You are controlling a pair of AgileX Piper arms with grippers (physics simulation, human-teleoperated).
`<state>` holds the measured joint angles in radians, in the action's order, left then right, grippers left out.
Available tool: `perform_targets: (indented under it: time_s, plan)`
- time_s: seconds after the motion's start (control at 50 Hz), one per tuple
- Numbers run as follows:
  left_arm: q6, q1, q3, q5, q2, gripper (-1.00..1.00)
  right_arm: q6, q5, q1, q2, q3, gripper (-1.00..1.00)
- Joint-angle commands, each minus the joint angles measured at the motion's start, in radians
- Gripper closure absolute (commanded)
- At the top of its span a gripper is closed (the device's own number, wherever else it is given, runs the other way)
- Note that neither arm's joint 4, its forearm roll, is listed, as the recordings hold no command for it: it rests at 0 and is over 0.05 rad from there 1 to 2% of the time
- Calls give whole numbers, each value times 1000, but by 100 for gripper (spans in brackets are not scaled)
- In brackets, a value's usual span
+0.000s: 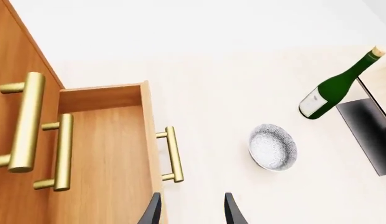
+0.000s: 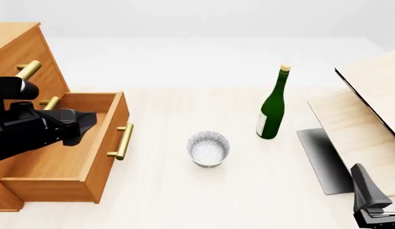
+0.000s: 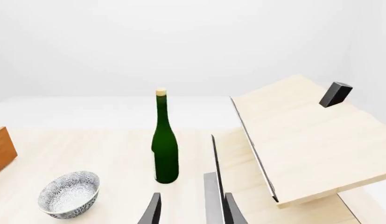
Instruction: Put the bowl in the bottom drawer of the cabinet and close it.
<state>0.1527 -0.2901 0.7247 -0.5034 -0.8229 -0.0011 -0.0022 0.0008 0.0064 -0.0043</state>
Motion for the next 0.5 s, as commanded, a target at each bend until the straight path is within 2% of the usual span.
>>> perform_targets:
  time_s: [0.02,0.26,0.32,0.5]
  plan:
    - [26,16,-47,21,-7,-100,0,0,0,0,0,-100]
    - [62,9,-83,48,-10,-100,0,0,0,0,0,-100]
    - [61,40,-106,66,-17,-100,0,0,0,0,0,-100]
    - [63,60,-123,75,-23,-100,0,0,0,0,0,-100]
